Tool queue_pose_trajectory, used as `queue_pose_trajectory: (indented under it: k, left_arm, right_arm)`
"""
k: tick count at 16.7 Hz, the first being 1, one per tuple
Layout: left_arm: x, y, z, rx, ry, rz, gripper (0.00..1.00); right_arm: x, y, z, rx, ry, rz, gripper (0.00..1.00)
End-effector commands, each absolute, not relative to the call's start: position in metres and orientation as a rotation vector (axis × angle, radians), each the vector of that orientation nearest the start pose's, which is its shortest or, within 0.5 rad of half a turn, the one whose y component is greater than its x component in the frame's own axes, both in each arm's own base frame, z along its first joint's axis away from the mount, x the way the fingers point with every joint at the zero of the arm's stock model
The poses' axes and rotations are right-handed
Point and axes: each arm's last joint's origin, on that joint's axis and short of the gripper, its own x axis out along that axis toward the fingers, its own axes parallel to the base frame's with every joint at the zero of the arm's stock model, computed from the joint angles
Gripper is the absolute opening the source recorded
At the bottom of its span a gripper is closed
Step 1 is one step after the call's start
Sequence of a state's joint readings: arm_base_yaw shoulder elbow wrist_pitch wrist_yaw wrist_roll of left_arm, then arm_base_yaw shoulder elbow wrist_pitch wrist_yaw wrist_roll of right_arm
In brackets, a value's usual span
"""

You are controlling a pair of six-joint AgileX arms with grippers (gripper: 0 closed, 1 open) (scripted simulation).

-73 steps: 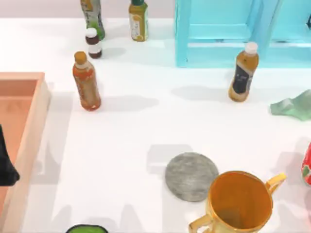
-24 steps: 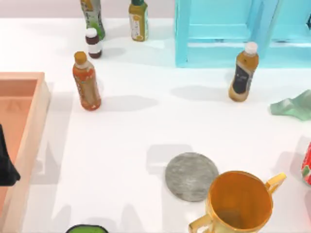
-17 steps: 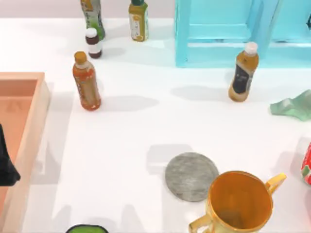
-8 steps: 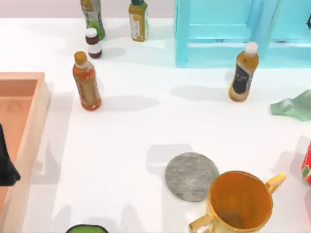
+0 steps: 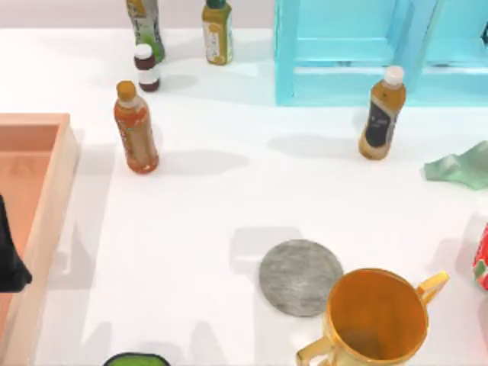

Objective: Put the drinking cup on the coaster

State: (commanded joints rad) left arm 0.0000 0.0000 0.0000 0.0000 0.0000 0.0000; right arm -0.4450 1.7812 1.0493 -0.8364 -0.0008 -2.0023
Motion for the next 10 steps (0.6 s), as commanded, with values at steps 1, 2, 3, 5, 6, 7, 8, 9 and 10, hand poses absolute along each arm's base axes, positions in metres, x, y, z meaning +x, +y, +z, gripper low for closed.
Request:
queue_pose_trajectory:
  k: [1, 2, 3, 5, 6, 7, 8, 9, 10]
  left_arm:
    - [0.106, -0.001, 0.16, 0.0, 0.0, 0.0, 1.0]
    - [0.106, -0.001, 0.16, 0.0, 0.0, 0.0, 1.0]
    - [0.106, -0.001, 0.16, 0.0, 0.0, 0.0, 1.0]
    - [0.106, -0.001, 0.16, 0.0, 0.0, 0.0, 1.0]
    - [0.106, -0.001, 0.16, 0.0, 0.0, 0.0, 1.0]
    - [0.106, -0.001, 0.16, 0.0, 0.0, 0.0, 1.0]
    - [0.106, -0.001, 0.16, 0.0, 0.0, 0.0, 1.0]
    - [0.106, -0.001, 0.16, 0.0, 0.0, 0.0, 1.0]
    - [0.106, -0.001, 0.16, 0.0, 0.0, 0.0, 1.0]
  right_arm:
    - [0.275, -0.129, 0.14, -1.203, 1.212, 1.2, 0.0]
    - [0.277, -0.128, 0.142, -1.208, 1.212, 1.188, 0.0]
    - [0.281, -0.127, 0.148, -1.219, 1.211, 1.164, 0.0]
    - [0.296, -0.118, 0.167, -1.246, 1.205, 1.089, 0.0]
    - [0.304, -0.111, 0.178, -1.257, 1.199, 1.043, 0.0]
    - [0.313, -0.1, 0.191, -1.262, 1.19, 0.993, 0.0]
    - [0.321, -0.088, 0.204, -1.259, 1.179, 0.941, 0.0]
    - [0.329, -0.073, 0.217, -1.245, 1.167, 0.89, 0.0]
    - [0.336, -0.057, 0.23, -1.219, 1.155, 0.842, 0.0]
